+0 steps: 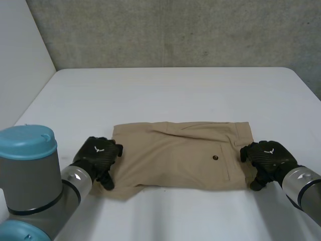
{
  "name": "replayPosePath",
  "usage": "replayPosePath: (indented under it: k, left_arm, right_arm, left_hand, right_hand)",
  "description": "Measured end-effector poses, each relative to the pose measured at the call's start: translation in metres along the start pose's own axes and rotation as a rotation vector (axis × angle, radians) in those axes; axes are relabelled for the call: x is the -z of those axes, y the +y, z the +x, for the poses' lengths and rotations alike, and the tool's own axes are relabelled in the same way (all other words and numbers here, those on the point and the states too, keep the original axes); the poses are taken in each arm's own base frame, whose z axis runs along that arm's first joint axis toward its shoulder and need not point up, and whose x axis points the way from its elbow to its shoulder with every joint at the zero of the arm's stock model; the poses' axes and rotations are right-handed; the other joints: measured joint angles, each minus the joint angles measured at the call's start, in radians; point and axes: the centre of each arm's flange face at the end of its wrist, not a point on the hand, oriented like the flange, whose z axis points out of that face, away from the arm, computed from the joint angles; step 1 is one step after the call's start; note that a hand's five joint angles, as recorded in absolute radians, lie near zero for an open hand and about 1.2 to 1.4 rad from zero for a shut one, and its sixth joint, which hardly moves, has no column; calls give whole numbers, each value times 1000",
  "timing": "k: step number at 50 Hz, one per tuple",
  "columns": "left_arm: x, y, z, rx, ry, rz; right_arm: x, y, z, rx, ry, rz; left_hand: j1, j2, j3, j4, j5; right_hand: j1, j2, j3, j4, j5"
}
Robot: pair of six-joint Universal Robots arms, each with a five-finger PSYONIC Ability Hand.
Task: Fold the shorts.
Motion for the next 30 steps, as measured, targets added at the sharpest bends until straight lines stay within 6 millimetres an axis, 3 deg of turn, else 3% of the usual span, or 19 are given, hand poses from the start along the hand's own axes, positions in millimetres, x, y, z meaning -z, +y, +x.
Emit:
replayPosePath:
  k: [15,18,19,21,29,30]
  left_arm:
    - [-8,-18,-12,8,-38,60]
    - [-8,-19,-12,8,-40,64]
    - [-8,-19,-12,8,-39,66]
    - [-8,-19,-11,7,-39,67]
    - [-6,-22,-13,8,-48,80]
    - [-4,-25,-16,10,-56,90]
  right_arm:
    - [-12,3,-1,26,10,50]
    - [-15,6,-1,36,12,45]
    - [-17,8,0,46,16,39]
    - [-18,9,2,52,24,35]
    - [-13,3,24,65,103,23]
    - [-7,1,43,77,154,0]
  left_hand:
    - [-91,-104,-102,-110,-98]
    - [-166,-169,-172,-172,-164]
    - [-189,-199,-198,-199,-193]
    - [-199,-211,-205,-210,-203]
    - [-200,-213,-205,-212,-203]
    - [-200,-213,-205,-212,-203]
  right_hand:
    - [18,11,7,8,-1]
    - [166,188,190,187,149]
    - [334,484,484,486,412]
    - [352,553,546,552,470]
    - [360,582,566,601,513]
    - [379,582,566,601,520]
